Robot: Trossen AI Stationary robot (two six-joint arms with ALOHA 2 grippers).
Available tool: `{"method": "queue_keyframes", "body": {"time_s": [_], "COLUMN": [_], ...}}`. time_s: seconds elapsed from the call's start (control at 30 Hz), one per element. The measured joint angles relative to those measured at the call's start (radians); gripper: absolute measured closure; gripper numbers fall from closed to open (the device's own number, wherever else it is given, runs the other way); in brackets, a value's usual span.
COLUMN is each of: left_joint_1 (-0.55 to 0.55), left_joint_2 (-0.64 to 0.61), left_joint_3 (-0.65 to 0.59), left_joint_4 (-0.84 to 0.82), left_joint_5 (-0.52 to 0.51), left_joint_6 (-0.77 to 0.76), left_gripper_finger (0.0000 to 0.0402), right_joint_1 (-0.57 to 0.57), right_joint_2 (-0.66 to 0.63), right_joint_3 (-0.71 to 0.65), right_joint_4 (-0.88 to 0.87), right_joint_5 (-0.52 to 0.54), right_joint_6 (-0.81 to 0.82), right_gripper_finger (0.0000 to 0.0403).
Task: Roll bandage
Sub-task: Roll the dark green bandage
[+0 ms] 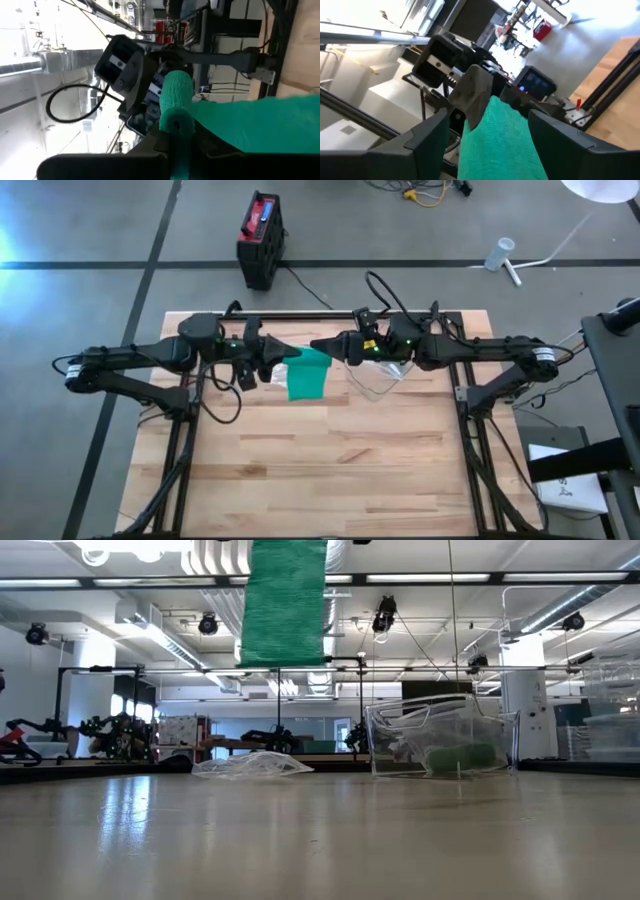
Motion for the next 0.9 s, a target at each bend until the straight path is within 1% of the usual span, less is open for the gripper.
{"method": "queue_keyframes", "body": {"time_s": [0.07, 0.27, 0.4, 0.53, 0.9], "left_joint_1": [0.002, 0.008, 0.012, 0.012, 0.012], "left_joint_2": [0.010, 0.032, 0.034, 0.034, 0.028], "left_joint_3": [0.000, 0.004, 0.004, 0.004, 0.005], "left_joint_4": [0.017, 0.024, 0.024, 0.021, 0.008], "left_joint_5": [0.000, 0.000, 0.031, 0.035, 0.039], "left_joint_6": [0.005, 0.064, 0.149, 0.242, 0.244], "left_gripper_finger": [0.0391, 0.0391, 0.0391, 0.0391, 0.0391], "right_joint_1": [0.006, 0.028, 0.051, 0.064, 0.077], "right_joint_2": [0.000, 0.000, 0.000, 0.000, 0.000], "right_joint_3": [0.000, -0.001, -0.001, -0.006, -0.008], "right_joint_4": [-0.009, -0.033, -0.035, -0.036, -0.035], "right_joint_5": [0.017, 0.021, 0.020, 0.021, 0.022], "right_joint_6": [-0.014, 0.000, 0.003, 0.022, 0.026], "right_gripper_finger": [0.0147, 0.0163, 0.0172, 0.0182, 0.0206]}}
